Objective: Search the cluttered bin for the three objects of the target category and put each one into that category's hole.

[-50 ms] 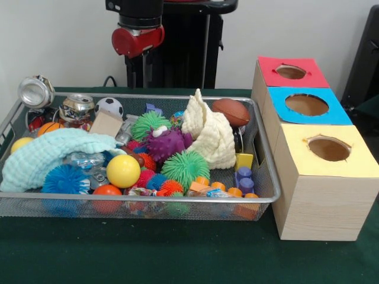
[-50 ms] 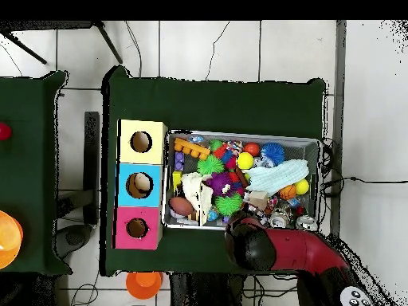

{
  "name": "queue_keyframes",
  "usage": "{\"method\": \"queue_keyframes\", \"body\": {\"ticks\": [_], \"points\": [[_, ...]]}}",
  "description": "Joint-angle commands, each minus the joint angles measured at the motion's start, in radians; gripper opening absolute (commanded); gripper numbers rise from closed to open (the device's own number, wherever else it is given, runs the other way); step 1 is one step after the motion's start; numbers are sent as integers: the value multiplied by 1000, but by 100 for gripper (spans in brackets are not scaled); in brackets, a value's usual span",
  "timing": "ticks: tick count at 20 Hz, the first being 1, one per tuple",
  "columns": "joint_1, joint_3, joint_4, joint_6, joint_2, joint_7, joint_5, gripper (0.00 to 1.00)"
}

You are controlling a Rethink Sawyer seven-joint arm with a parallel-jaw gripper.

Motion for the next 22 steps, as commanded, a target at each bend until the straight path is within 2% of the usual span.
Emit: {"method": "queue_keyframes", "body": {"ticks": [1,10,14,17,22], "points": [[-45,98,-45,-5,47,95,-21,100],[-27,79,-101,-55,49,100,-70,100],[-52,115,-97,-42,73,103,-43,100],[-104,171,-61,-50,88,112,-5,100],[-138,203,-49,-74,125,124,-15,100]]}}
